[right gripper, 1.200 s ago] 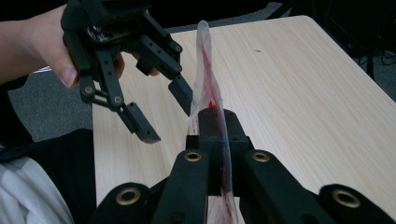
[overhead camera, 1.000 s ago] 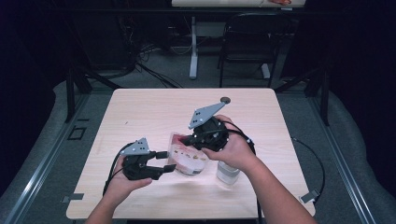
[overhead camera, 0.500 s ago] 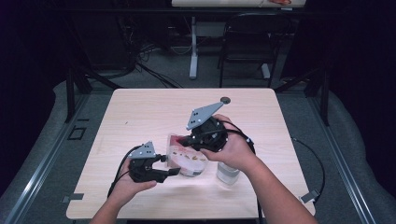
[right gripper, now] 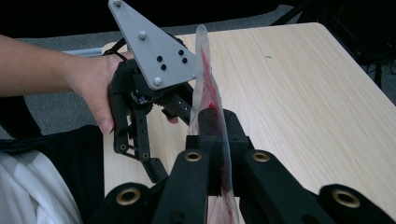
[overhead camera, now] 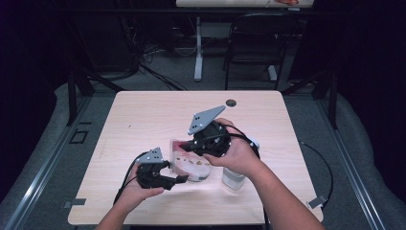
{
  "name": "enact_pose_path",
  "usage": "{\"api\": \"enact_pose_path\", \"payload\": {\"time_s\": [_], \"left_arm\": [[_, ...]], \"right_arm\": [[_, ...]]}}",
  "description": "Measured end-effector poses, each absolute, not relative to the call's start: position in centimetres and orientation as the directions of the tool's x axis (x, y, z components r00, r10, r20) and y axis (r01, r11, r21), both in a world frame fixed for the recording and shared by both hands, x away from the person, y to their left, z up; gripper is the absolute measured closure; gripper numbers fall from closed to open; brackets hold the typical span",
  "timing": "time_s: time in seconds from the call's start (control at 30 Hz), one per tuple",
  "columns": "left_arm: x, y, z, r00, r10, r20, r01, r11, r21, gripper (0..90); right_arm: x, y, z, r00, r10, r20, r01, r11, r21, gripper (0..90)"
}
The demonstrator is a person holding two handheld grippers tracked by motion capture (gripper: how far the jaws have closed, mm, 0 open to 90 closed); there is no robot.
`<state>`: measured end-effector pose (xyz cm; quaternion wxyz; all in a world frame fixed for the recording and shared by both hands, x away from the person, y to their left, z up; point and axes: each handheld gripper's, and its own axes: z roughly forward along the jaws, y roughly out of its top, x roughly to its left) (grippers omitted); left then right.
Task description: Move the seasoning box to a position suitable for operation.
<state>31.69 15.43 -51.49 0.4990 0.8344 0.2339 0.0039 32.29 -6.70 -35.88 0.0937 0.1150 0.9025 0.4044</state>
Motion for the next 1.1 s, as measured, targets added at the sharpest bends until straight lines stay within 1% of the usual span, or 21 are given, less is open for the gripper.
{"api": "enact_pose_path", "payload": {"time_s": [0.1,0.17,0.4,0.47,0.8,1.1], "left_arm": [[31.7,15.2,-51.7,0.890,0.388,-0.237,0.397,-0.406,0.823,36.1],[31.6,15.1,-51.8,0.894,0.385,-0.227,0.388,-0.414,0.824,34.9],[31.7,14.8,-52.1,0.902,0.381,-0.200,0.369,-0.444,0.817,34.7],[31.5,14.7,-52.2,0.907,0.383,-0.177,0.350,-0.450,0.821,35.7],[31.6,15.0,-52.5,0.916,0.370,-0.158,0.324,-0.445,0.835,38.2],[31.8,15.2,-52.7,0.925,0.343,-0.165,0.316,-0.449,0.836,44.4]], "right_arm": [[32.3,-6.6,-35.9,-0.957,0.282,-0.073,0.131,0.640,0.757,90.0],[32.3,-6.6,-35.9,-0.959,0.276,-0.069,0.128,0.637,0.760,90.0],[32.2,-6.4,-35.7,-0.960,0.270,-0.070,0.123,0.635,0.763,90.0],[32.2,-6.4,-35.6,-0.961,0.269,-0.069,0.121,0.630,0.767,90.0],[32.1,-6.5,-35.6,-0.961,0.268,-0.072,0.119,0.633,0.765,90.0],[32.2,-6.7,-35.8,-0.961,0.269,-0.068,0.122,0.629,0.767,90.0]]}}
